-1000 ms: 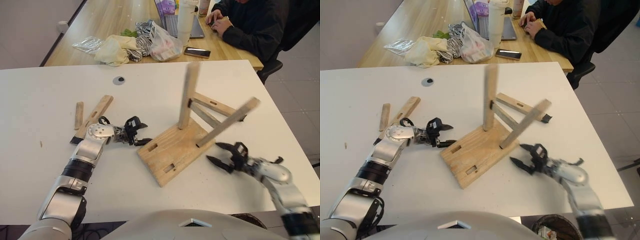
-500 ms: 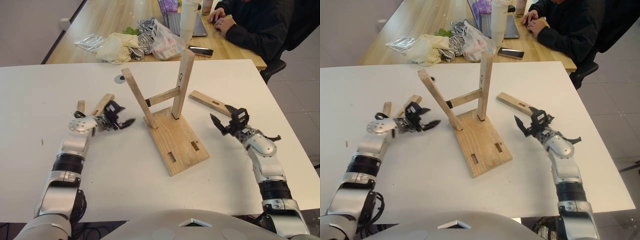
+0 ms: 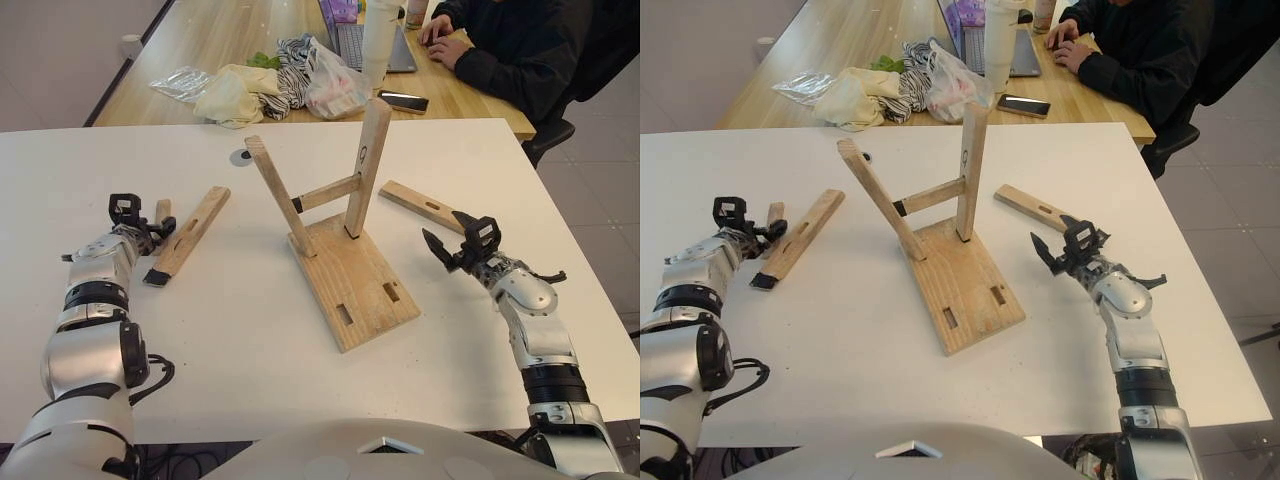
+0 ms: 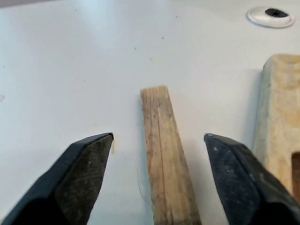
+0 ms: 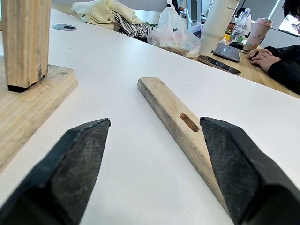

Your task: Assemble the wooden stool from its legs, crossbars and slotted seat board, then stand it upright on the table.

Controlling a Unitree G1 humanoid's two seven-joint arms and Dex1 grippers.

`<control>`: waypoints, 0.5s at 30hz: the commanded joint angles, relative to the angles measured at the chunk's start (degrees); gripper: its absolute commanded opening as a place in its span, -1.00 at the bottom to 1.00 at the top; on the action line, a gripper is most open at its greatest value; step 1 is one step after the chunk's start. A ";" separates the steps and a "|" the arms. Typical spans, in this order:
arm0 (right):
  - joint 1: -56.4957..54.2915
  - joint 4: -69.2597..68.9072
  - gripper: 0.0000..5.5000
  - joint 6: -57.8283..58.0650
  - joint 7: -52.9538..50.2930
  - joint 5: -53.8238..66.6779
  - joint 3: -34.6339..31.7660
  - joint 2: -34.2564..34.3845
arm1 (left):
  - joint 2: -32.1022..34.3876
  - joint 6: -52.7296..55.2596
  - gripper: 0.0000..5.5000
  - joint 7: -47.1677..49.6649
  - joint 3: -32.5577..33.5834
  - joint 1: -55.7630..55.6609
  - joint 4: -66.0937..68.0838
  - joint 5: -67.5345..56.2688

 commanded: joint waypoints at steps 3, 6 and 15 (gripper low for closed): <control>0.03 -0.06 0.30 0.95 -0.28 -0.38 0.29 0.23 | 0.18 5.84 -0.03 0.34 -1.19 -1.08 -0.43 1.43; 0.03 0.49 0.30 0.88 -0.50 -0.83 0.55 0.29 | -0.11 5.77 -0.20 -0.03 -2.65 -0.14 -1.09 2.65; 0.02 -0.29 0.30 1.32 -0.89 -0.83 0.21 -0.04 | -0.37 5.24 -0.55 -0.11 -2.59 -0.08 -1.88 2.72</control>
